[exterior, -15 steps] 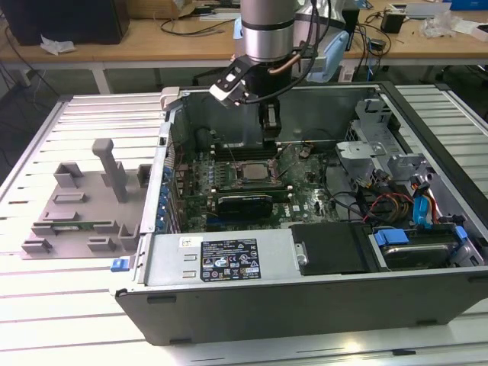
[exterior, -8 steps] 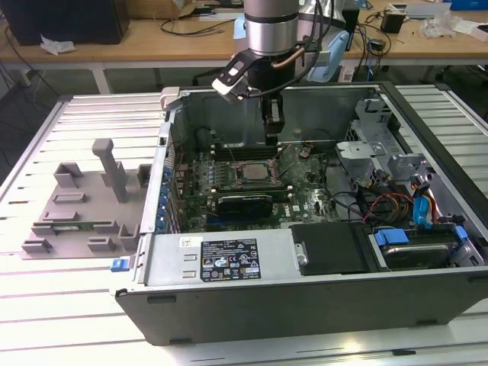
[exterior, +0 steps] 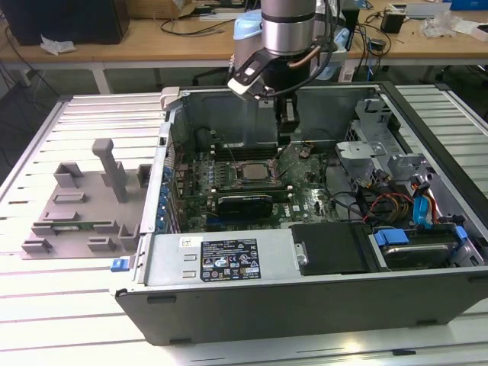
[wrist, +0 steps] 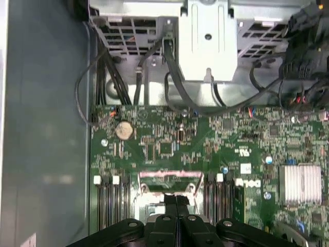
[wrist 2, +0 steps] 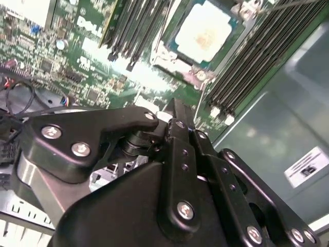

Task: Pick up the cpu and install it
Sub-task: 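Close the cpu cover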

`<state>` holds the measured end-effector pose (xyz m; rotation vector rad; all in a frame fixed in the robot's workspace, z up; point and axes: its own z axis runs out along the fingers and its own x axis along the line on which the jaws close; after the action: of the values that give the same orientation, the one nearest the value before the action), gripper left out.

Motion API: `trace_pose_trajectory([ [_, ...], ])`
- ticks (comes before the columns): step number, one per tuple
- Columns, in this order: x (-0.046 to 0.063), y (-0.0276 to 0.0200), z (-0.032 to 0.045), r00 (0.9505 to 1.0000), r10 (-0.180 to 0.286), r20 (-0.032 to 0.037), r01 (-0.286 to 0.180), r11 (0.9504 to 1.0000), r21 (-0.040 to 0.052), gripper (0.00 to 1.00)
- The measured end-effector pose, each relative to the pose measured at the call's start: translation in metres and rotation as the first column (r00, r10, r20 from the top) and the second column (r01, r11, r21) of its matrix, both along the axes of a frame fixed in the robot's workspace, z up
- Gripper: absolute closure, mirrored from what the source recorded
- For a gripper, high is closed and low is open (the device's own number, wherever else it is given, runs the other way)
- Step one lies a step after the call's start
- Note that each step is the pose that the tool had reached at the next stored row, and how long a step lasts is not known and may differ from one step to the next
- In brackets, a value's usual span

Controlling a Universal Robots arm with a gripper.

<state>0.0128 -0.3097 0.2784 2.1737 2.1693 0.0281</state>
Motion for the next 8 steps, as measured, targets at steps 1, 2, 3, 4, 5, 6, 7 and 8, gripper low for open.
trace_pose_trajectory([
  [1, 0.002, 0.0000, 0.0000, 1.0000, 0.000, 0.0000, 0.000, 1.0000, 0.0001, 0.89],
  [2, 0.008, 0.0000, -0.0001, 1.0000, 0.000, 0.0000, 0.000, 1.0000, 0.0002, 0.89],
  [3, 0.011, 0.0000, -0.0001, 1.0000, 0.000, 0.0001, 0.000, 1.0000, 0.0003, 0.89],
  [4, 0.013, 0.0001, -0.0002, 1.0000, 0.000, 0.0001, 0.000, 1.0000, 0.0004, 0.89],
  [5, 0.017, 0.0000, -0.0001, 1.0000, 0.000, 0.0000, 0.000, 1.0000, 0.0002, 0.89],
  [6, 0.022, 0.0000, -0.0001, 1.0000, 0.000, 0.0001, 0.000, 1.0000, 0.0002, 0.89],
  [7, 0.025, 0.0000, -0.0001, 1.0000, 0.000, 0.0001, 0.000, 1.0000, 0.0003, 0.89],
  [8, 0.028, 0.0000, -0.0003, 1.0000, 0.000, 0.0001, 0.000, 1.0000, 0.0004, 0.89],
])
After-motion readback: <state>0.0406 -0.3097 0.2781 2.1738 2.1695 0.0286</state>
